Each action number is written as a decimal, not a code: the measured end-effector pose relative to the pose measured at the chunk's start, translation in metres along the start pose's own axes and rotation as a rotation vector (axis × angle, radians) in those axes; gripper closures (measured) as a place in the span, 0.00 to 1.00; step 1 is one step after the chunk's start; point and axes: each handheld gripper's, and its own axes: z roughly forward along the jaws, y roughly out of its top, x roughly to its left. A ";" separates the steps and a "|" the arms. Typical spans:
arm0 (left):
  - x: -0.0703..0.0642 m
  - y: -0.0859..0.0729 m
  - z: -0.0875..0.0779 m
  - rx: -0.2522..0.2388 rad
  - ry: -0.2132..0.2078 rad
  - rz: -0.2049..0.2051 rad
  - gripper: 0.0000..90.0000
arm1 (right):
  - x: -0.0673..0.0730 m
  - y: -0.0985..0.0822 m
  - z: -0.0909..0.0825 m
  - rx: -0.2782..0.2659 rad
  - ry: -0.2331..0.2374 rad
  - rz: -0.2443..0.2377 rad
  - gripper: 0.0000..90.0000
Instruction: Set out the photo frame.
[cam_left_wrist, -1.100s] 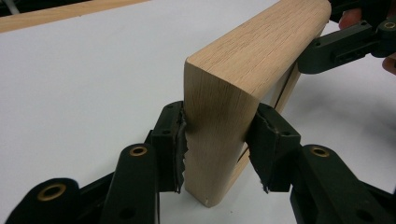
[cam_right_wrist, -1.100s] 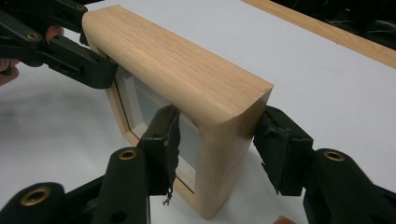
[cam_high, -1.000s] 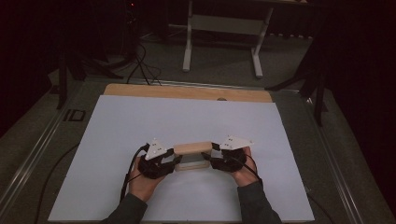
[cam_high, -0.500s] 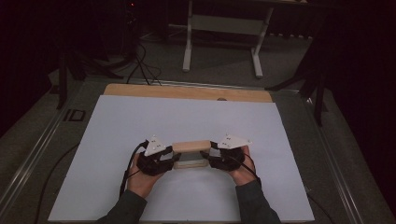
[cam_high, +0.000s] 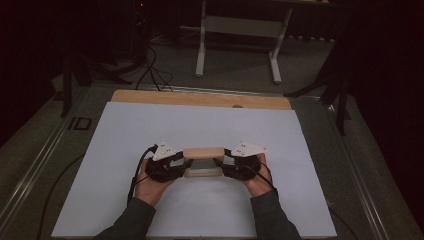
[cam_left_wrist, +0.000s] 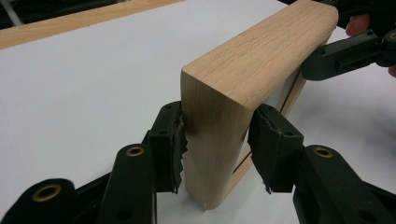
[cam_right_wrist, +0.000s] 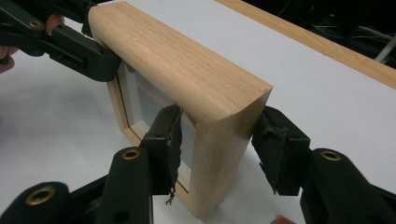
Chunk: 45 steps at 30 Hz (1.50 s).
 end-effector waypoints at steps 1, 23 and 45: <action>0.001 0.000 0.000 -0.003 0.000 -0.001 0.62 | 0.000 0.001 0.000 0.001 -0.002 0.003 0.58; 0.027 0.009 0.008 -0.025 -0.010 -0.025 0.62 | -0.008 0.015 0.020 0.040 -0.031 0.014 0.57; 0.052 0.026 0.021 -0.031 0.000 -0.027 0.62 | -0.025 0.031 0.040 0.031 -0.060 0.056 0.55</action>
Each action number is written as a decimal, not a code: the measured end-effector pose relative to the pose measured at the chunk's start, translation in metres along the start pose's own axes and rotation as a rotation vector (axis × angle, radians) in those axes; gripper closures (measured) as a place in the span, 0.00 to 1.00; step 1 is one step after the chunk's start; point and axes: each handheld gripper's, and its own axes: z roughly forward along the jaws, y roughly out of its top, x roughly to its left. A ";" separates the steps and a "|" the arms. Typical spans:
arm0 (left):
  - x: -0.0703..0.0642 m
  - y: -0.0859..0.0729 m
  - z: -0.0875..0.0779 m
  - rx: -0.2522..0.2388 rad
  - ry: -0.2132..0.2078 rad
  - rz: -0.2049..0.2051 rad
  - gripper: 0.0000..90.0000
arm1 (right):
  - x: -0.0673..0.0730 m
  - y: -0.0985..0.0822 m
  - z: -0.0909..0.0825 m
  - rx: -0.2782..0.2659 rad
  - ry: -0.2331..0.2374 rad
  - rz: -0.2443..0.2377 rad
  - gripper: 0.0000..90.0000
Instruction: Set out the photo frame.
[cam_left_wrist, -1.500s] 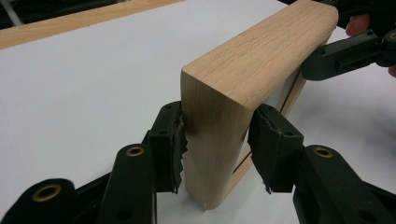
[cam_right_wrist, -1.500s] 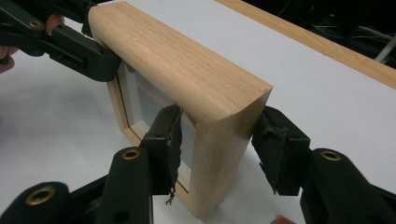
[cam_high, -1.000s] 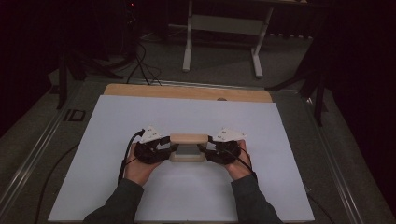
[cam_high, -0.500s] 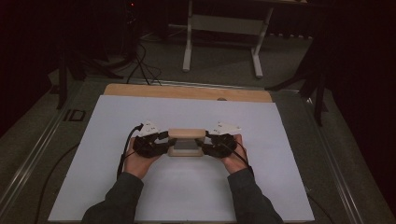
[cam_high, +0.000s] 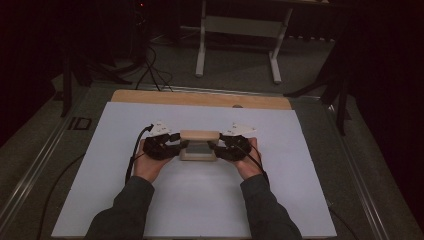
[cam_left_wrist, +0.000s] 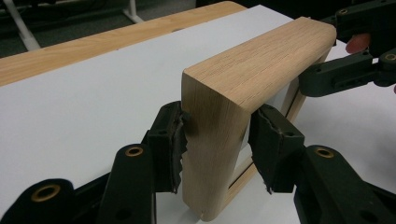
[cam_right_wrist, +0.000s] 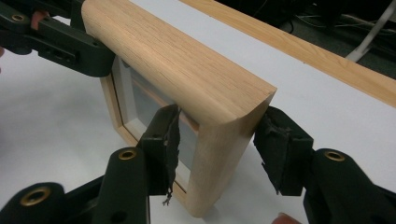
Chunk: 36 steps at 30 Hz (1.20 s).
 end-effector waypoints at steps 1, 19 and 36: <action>0.001 0.000 0.000 0.001 0.001 -0.001 0.61 | 0.000 0.001 0.002 0.007 -0.004 0.000 0.55; 0.014 -0.005 0.016 0.012 -0.012 -0.061 0.60 | -0.007 -0.002 0.018 0.021 -0.007 0.056 0.54; 0.016 -0.002 0.034 0.038 0.009 -0.146 0.49 | -0.013 0.000 0.028 0.023 -0.019 0.114 0.51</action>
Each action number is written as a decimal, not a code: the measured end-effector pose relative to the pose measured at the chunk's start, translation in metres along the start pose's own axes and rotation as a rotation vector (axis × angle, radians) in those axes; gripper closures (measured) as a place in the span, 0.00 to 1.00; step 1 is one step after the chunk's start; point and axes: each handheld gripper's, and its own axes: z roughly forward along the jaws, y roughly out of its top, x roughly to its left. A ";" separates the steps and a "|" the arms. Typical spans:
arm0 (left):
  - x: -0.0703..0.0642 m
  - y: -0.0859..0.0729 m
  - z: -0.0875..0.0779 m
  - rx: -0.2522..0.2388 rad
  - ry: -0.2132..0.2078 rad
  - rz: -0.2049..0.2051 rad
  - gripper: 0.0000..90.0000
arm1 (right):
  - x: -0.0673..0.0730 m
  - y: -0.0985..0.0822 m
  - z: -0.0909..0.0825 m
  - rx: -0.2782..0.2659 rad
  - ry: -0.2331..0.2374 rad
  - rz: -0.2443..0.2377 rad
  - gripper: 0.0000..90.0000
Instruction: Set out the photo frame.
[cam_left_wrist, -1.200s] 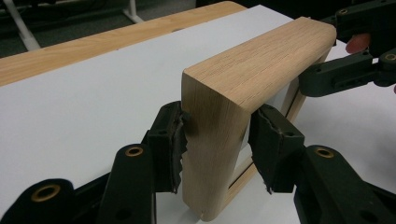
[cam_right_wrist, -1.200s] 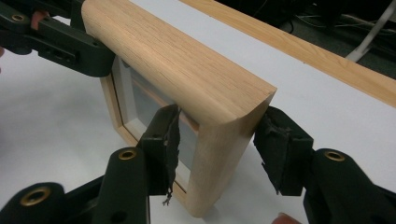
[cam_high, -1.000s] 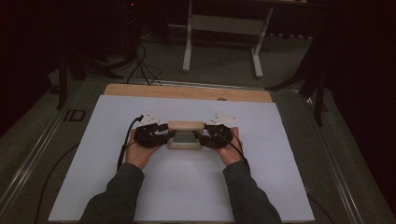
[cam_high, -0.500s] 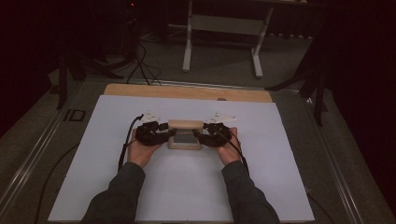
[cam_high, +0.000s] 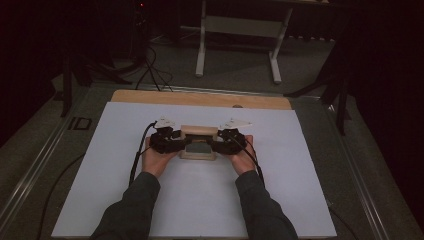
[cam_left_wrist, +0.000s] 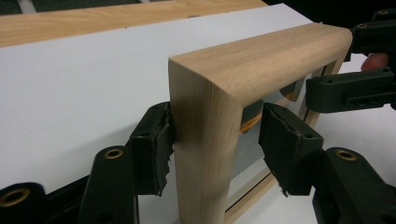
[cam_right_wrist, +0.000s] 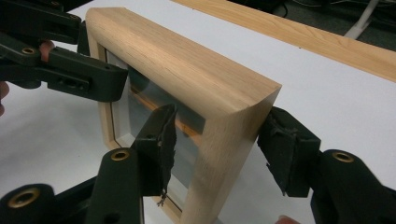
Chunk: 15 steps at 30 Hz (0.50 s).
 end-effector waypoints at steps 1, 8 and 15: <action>0.000 0.000 0.001 0.003 -0.001 -0.002 0.49 | 0.000 0.001 0.001 0.002 -0.004 0.001 0.51; -0.001 -0.001 0.002 0.013 0.002 -0.012 0.48 | -0.004 0.002 -0.001 -0.006 -0.014 0.013 0.52; -0.001 -0.001 0.003 0.023 0.002 -0.026 0.48 | -0.006 0.002 -0.002 0.000 -0.019 0.007 0.52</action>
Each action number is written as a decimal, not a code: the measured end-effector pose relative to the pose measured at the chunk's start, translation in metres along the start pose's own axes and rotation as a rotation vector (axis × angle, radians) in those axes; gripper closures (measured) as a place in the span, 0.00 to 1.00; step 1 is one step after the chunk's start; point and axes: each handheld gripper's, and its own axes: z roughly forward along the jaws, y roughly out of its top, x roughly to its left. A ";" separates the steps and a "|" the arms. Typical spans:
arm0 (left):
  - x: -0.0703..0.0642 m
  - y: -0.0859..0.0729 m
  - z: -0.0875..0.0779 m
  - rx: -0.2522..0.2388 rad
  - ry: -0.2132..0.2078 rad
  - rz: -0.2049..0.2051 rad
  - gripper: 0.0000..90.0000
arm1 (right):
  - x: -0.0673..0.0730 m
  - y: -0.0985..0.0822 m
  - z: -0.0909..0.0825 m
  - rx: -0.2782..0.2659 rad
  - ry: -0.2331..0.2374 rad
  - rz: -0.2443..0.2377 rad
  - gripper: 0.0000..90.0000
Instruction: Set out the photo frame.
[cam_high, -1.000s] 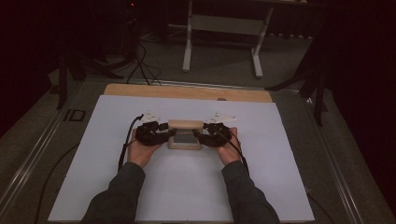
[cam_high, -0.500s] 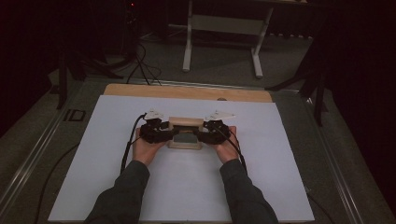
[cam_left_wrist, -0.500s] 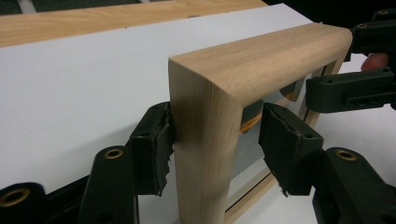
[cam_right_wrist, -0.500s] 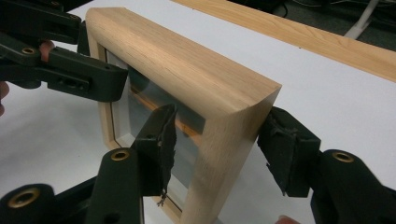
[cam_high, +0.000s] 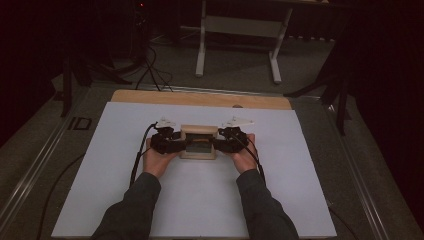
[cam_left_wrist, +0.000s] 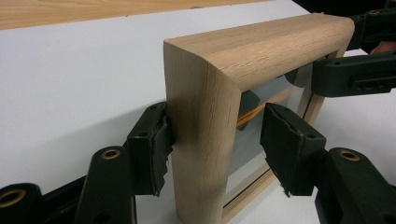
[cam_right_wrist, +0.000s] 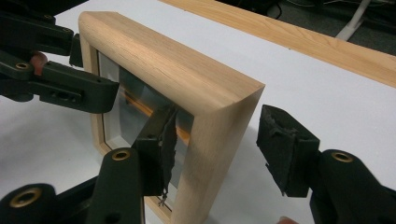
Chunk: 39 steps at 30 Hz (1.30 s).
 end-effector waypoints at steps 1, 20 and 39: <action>0.000 0.000 0.000 0.004 0.001 0.000 0.48 | 0.000 0.000 0.000 0.000 -0.001 -0.001 0.52; 0.003 0.002 -0.012 -0.010 0.014 0.001 0.42 | 0.005 -0.002 -0.005 0.010 0.015 -0.004 0.41; -0.010 -0.010 -0.068 -0.084 0.030 0.064 0.41 | 0.009 -0.012 -0.040 -0.029 0.015 -0.014 0.37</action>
